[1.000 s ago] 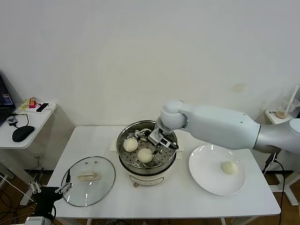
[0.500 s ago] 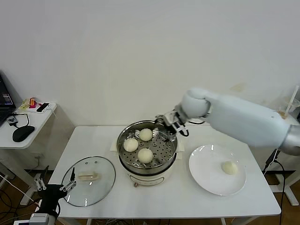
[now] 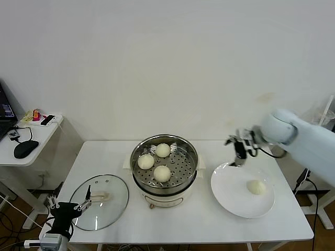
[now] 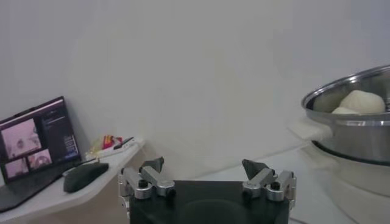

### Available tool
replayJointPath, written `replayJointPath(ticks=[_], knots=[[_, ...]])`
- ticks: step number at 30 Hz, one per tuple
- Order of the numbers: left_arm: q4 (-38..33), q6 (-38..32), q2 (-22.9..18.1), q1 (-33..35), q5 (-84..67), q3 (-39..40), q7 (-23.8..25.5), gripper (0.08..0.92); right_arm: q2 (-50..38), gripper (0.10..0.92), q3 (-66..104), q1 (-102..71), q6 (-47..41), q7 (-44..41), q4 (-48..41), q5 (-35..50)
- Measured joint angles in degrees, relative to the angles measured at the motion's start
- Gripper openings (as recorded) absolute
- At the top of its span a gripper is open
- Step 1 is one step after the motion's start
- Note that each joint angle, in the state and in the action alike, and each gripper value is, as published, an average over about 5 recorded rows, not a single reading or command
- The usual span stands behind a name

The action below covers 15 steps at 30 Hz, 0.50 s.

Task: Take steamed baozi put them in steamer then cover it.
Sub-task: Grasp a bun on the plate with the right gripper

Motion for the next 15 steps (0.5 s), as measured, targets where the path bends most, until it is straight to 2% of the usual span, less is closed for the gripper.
replayJointPath(ticks=[7,15], knots=[[0.26,0.05,0.43,0.33,0.11,0.2,0.04,0.823,-3.19,0.823,12.42,-14.4,3.78,-2.25,-2.2,-6.71],[0.15,-0.04,-0.33,1.29,0.55,-0.3,0.01,0.823,-2.23,0.823,21.13,-24.37,8.13,-2.8,-6.65,-14.46]])
